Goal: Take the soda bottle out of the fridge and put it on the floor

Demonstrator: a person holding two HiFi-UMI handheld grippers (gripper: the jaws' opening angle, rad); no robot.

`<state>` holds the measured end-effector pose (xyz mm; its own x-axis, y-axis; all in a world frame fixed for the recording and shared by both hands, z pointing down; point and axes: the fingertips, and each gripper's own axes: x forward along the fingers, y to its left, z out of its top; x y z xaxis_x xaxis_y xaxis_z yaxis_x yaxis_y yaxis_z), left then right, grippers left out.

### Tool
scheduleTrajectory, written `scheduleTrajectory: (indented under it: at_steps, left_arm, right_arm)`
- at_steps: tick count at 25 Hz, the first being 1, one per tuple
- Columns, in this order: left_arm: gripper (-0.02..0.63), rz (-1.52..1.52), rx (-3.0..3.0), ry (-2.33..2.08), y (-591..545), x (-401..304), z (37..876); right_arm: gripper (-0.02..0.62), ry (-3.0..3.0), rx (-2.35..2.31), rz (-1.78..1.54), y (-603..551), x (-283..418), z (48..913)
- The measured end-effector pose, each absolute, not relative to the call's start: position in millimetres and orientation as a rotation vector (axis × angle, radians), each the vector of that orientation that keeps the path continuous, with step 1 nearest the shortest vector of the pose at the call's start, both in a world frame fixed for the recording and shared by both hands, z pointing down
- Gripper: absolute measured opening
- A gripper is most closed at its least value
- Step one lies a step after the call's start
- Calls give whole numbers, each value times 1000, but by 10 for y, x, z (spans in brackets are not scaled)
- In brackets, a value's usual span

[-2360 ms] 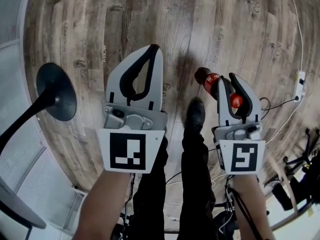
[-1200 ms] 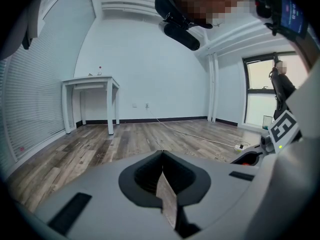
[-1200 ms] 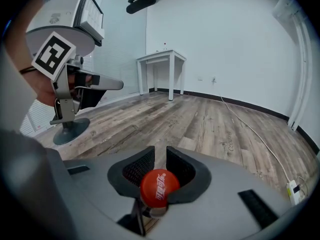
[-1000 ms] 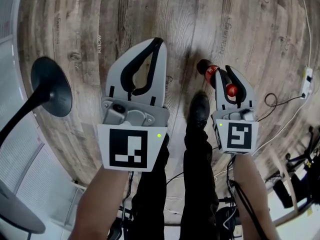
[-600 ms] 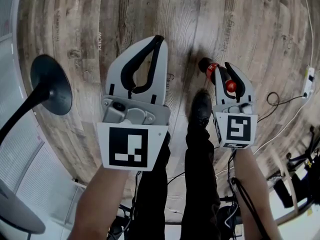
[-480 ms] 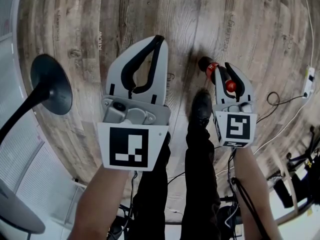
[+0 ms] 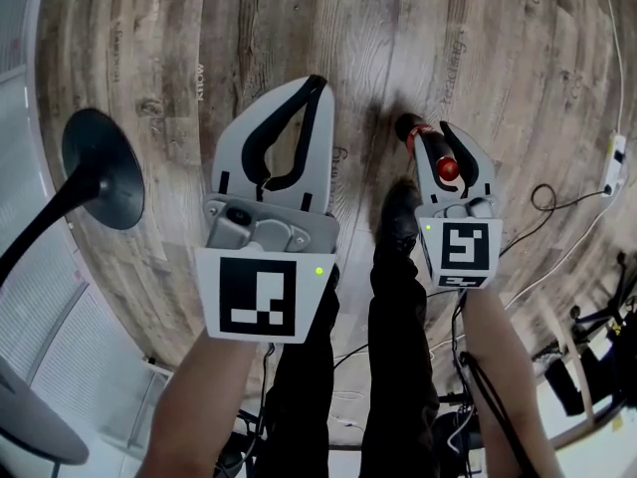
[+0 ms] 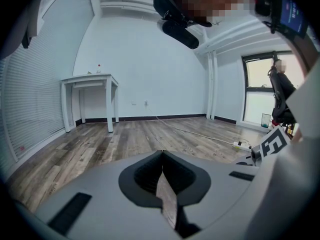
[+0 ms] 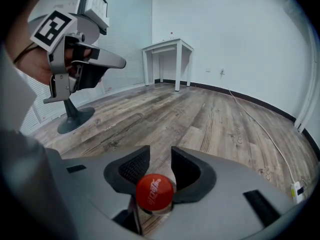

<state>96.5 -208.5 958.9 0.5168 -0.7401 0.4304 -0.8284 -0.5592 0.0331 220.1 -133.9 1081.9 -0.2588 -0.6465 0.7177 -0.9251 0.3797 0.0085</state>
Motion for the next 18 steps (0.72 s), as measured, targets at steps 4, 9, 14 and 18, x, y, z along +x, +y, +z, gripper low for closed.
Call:
scheduleTrajectory:
  at_steps: [4, 9, 14, 18]
  left_arm:
    - [16, 555, 2530, -1321, -2081, 995, 9548]
    - [16, 549, 2543, -1323, -2088, 1017, 9481]
    - [15, 538, 2548, -1336, -2102, 1045, 9334]
    - [17, 515, 2543, -1366, -2182, 1038, 8992]
  right_arm:
    - [173, -1999, 1326, 562, -1320, 2174, 10838]
    - [188, -2015, 1319, 551, -1311, 2167, 10774]
    - [198, -2077, 1366, 494, -1430, 2167, 10463]
    - [195, -2152, 1437, 414, -1658, 2119, 9945]
